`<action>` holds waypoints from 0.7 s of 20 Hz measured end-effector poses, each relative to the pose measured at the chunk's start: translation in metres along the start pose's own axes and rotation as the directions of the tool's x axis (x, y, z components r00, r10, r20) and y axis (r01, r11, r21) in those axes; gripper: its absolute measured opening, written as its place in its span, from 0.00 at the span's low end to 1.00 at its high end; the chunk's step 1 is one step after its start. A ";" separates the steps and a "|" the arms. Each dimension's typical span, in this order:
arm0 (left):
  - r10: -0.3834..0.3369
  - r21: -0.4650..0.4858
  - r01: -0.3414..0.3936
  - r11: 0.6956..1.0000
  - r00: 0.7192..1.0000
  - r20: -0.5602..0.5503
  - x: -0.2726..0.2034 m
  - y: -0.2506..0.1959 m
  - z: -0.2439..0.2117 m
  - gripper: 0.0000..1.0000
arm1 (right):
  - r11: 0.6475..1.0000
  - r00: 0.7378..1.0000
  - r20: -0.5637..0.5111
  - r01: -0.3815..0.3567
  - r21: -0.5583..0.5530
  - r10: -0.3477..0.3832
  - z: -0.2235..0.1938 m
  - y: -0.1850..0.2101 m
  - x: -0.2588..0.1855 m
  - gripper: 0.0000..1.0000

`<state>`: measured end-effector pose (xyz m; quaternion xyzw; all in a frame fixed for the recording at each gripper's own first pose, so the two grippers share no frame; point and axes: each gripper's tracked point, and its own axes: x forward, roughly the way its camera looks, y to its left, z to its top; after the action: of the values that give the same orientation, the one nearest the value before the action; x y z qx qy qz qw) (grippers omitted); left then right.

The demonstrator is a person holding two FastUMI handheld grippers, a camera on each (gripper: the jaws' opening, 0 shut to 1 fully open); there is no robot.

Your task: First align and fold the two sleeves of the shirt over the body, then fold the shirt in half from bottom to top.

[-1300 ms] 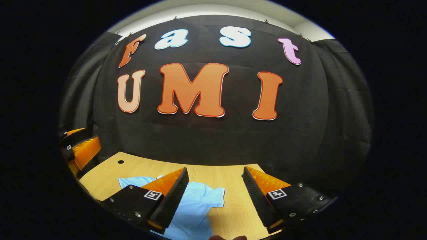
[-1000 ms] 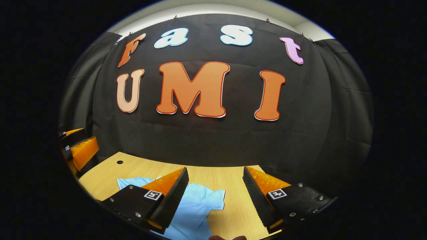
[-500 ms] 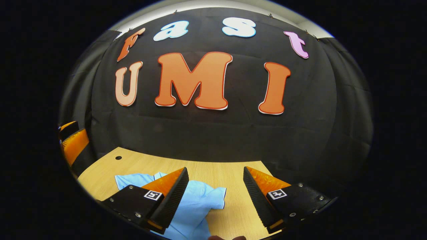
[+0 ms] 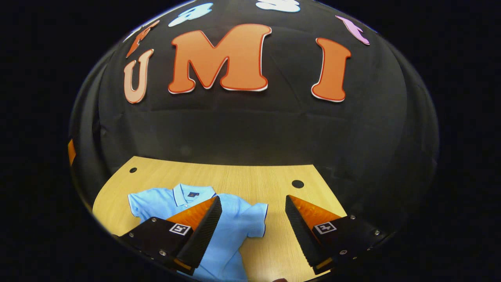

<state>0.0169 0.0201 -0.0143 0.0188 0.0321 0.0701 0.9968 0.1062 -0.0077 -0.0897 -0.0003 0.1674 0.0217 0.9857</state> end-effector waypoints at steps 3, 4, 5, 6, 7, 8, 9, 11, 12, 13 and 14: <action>0.023 -0.010 -0.023 1.000 1.000 0.008 0.004 0.001 0.004 1.00 | 1.000 0.998 -0.067 -0.006 0.004 0.006 -0.015 -0.005 0.028 0.98; 0.013 -0.030 -0.012 0.999 1.000 0.009 0.006 -0.002 0.005 1.00 | 1.000 0.995 -0.101 -0.010 0.006 0.010 -0.024 -0.006 0.039 0.98; -0.016 -0.066 0.016 0.998 1.000 0.003 0.009 -0.010 0.007 1.00 | 1.000 0.990 -0.139 -0.018 0.005 0.018 -0.035 -0.006 0.049 0.99; -0.029 -0.093 0.029 0.995 1.000 0.000 0.012 -0.015 0.008 1.00 | 1.000 0.985 -0.173 -0.021 0.000 0.021 -0.045 -0.006 0.059 0.99; -0.010 -0.104 0.010 0.995 1.000 0.004 0.015 -0.012 0.011 1.00 | 0.999 0.979 -0.202 -0.032 -0.006 0.030 -0.054 -0.004 0.068 0.98; 0.004 -0.104 -0.003 0.995 1.000 0.010 0.018 -0.008 0.014 1.00 | 0.999 0.974 -0.222 -0.036 -0.015 0.032 -0.061 -0.003 0.076 0.97; 0.014 -0.101 -0.013 0.995 1.000 0.013 0.021 -0.007 0.017 1.00 | 0.999 0.970 -0.241 -0.043 -0.024 0.036 -0.067 -0.002 0.083 0.97; 0.032 -0.090 -0.030 0.995 0.999 0.022 0.023 -0.006 0.022 1.00 | 0.998 0.958 -0.286 -0.044 -0.036 0.032 -0.082 -0.001 0.097 0.97; 0.039 -0.085 -0.037 0.996 0.999 0.025 0.023 -0.006 0.023 1.00 | 0.999 0.949 -0.314 -0.040 -0.036 0.027 -0.091 -0.001 0.105 0.97; 0.044 -0.082 -0.042 0.996 0.999 0.026 0.024 -0.006 0.025 1.00 | 0.999 0.939 -0.342 -0.032 -0.034 0.019 -0.099 -0.003 0.110 0.97; 0.051 -0.077 -0.049 0.996 0.998 0.025 0.025 -0.005 0.024 1.00 | 0.999 0.930 -0.368 -0.029 -0.034 0.015 -0.107 -0.004 0.115 0.97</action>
<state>0.0435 0.0174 0.0084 -0.0173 0.0155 0.0959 0.9951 0.1794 -0.0074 -0.2282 -0.0217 0.3485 0.0357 0.9364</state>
